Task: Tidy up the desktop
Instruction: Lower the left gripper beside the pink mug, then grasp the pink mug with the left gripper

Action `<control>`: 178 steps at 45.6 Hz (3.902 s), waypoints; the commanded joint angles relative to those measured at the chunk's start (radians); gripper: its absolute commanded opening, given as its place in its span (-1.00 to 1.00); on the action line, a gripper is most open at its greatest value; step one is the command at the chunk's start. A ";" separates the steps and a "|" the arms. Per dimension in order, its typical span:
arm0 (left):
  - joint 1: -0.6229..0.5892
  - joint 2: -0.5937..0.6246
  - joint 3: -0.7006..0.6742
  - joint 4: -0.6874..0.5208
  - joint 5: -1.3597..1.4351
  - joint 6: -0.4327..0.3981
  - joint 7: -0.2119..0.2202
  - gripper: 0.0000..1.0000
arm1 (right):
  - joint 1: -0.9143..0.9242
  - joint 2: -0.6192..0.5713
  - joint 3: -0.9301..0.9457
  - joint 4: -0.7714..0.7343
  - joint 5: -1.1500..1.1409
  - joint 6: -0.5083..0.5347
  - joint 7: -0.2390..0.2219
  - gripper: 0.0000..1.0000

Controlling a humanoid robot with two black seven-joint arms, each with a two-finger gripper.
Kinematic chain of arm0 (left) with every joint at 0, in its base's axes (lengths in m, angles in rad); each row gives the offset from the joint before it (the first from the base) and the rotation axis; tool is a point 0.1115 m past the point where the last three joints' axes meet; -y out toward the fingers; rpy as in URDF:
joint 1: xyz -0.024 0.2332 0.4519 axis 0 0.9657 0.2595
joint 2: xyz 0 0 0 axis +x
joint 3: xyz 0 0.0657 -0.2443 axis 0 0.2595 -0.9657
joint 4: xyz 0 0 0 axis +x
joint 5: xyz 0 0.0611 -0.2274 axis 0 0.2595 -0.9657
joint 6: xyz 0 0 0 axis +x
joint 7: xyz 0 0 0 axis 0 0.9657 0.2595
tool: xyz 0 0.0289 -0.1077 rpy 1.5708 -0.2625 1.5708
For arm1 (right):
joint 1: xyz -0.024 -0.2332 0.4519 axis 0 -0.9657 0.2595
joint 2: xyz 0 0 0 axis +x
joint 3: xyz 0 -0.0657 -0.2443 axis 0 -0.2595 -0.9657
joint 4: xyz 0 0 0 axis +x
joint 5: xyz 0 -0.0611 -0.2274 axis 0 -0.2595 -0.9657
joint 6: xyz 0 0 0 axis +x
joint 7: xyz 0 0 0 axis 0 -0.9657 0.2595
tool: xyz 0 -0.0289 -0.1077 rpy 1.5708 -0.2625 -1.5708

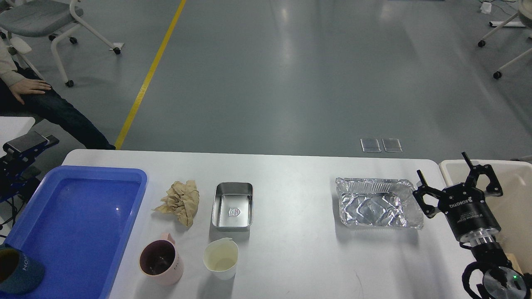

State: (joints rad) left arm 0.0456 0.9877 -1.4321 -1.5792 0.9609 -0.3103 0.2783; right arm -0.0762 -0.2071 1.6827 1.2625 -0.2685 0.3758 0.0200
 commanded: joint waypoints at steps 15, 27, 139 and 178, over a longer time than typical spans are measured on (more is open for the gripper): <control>0.008 -0.060 -0.034 0.030 0.277 -0.047 -0.645 0.93 | -0.005 0.000 0.000 -0.002 -0.001 0.000 0.000 1.00; 0.155 -0.044 -0.013 0.051 0.380 -0.062 -0.656 0.93 | -0.008 0.000 -0.014 -0.002 -0.001 0.000 0.000 1.00; -0.226 0.103 0.749 0.002 0.459 -0.078 -0.482 0.69 | -0.025 -0.008 -0.054 -0.011 -0.008 -0.018 0.000 1.00; -0.299 -0.035 0.863 0.104 0.565 -0.079 -0.418 0.25 | -0.031 -0.009 -0.051 -0.026 -0.006 -0.015 0.000 1.00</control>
State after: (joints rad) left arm -0.2521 0.9546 -0.5791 -1.4768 1.5249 -0.3910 -0.1483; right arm -0.1062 -0.2170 1.6310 1.2396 -0.2746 0.3580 0.0200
